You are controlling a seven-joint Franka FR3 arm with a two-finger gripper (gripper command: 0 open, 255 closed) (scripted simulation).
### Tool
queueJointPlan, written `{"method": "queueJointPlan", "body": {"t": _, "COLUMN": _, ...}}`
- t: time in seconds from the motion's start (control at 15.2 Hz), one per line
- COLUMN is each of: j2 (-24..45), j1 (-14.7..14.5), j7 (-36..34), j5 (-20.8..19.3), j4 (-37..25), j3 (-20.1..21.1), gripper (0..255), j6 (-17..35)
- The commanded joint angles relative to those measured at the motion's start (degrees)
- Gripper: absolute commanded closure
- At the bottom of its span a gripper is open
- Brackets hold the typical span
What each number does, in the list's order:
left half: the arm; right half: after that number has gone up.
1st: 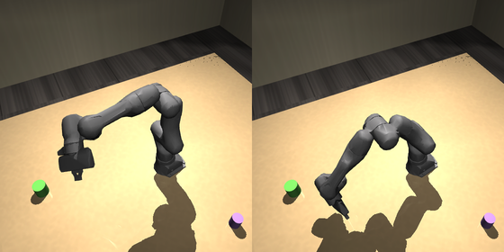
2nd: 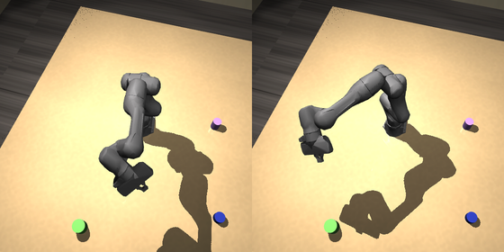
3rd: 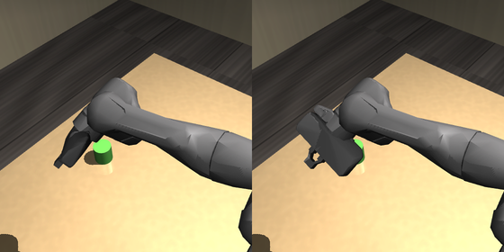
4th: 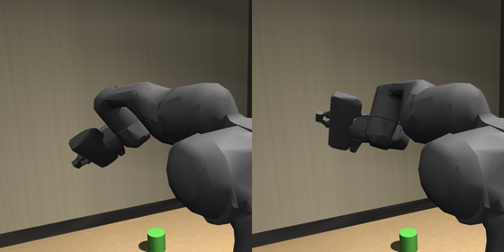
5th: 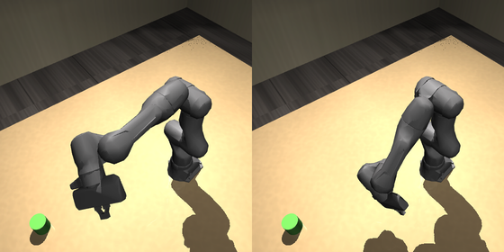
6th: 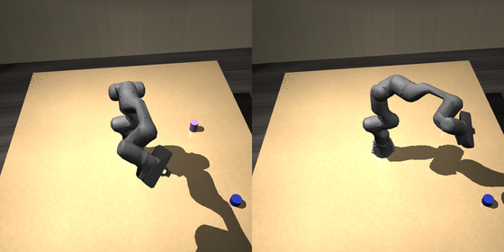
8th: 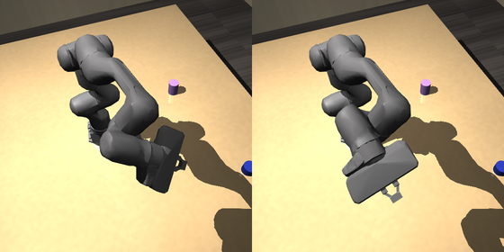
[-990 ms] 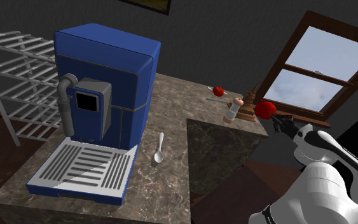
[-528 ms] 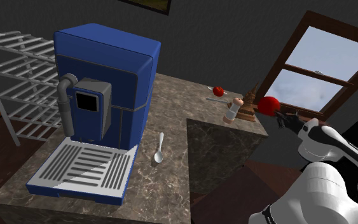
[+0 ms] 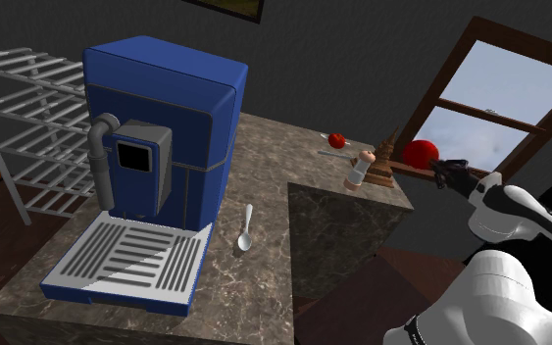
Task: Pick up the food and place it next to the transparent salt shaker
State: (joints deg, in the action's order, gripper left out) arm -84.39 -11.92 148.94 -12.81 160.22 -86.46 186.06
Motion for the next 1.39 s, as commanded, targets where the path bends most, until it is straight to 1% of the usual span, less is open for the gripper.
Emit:
{"method": "queueJointPlan", "body": {"t": 0.0, "j2": 0.8, "j1": -0.1, "j7": -1.4, "j5": 0.7, "j4": -0.2, "j3": 1.9, "gripper": 255, "j6": 0.0}}
{"method": "queueJointPlan", "body": {"t": 0.66, "j2": 3.9, "j1": 0.7, "j7": -7.2, "j5": 3.4, "j4": -1.9, "j3": 10.0, "gripper": 255, "j6": -1.9}}
{"method": "queueJointPlan", "body": {"t": 0.92, "j2": 8.8, "j1": -8.6, "j7": -8.7, "j5": 4.7, "j4": -2.1, "j3": 9.9, "gripper": 255, "j6": 7.9}}
{"method": "queueJointPlan", "body": {"t": 1.25, "j2": 14.9, "j1": -21.5, "j7": -10.2, "j5": 7.2, "j4": -4.7, "j3": 8.8, "gripper": 255, "j6": 19.0}}
{"method": "queueJointPlan", "body": {"t": 1.32, "j2": 13.6, "j1": -18.6, "j7": -9.9, "j5": 6.6, "j4": -4.1, "j3": 9.1, "gripper": 255, "j6": 16.5}}
